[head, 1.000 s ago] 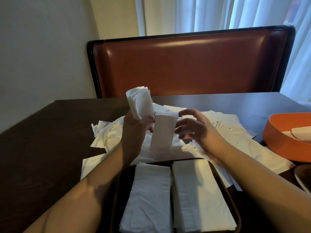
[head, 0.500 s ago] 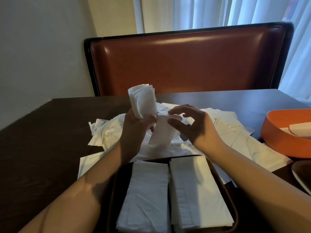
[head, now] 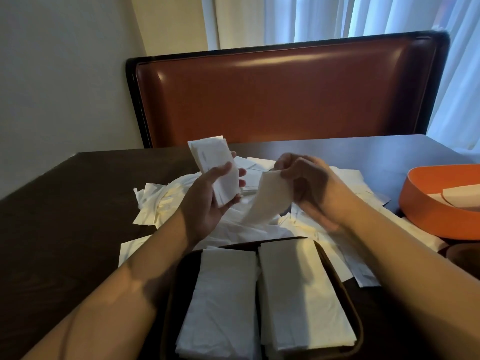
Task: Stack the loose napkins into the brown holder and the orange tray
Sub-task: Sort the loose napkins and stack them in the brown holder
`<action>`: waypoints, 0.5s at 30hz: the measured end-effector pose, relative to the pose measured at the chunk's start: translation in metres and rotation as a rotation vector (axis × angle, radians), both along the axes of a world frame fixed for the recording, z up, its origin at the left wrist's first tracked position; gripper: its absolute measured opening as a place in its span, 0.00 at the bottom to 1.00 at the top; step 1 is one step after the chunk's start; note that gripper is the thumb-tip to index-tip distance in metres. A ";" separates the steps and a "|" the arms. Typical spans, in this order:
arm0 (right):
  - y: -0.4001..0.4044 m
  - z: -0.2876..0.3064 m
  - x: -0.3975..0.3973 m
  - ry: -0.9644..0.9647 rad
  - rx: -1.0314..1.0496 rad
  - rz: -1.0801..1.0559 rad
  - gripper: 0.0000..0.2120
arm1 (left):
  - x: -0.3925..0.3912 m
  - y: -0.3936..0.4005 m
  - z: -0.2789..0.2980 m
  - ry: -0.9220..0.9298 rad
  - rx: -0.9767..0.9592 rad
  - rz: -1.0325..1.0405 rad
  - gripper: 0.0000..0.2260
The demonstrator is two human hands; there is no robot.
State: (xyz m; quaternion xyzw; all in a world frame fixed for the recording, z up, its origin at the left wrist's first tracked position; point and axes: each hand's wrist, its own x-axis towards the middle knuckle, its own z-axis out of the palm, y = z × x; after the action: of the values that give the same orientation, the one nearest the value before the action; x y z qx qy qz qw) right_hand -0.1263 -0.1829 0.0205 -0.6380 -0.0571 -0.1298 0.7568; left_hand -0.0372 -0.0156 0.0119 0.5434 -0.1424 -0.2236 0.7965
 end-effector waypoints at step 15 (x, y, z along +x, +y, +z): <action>0.010 -0.017 0.015 -0.134 -0.425 -0.509 0.05 | -0.006 -0.003 -0.008 0.078 0.192 -0.557 0.34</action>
State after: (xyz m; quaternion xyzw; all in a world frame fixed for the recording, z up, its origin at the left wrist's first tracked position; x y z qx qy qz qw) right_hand -0.1109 -0.1731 0.0030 -0.7653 0.0289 -0.3415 0.5448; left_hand -0.0435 -0.0185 0.0039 0.5472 -0.2334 -0.4666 0.6545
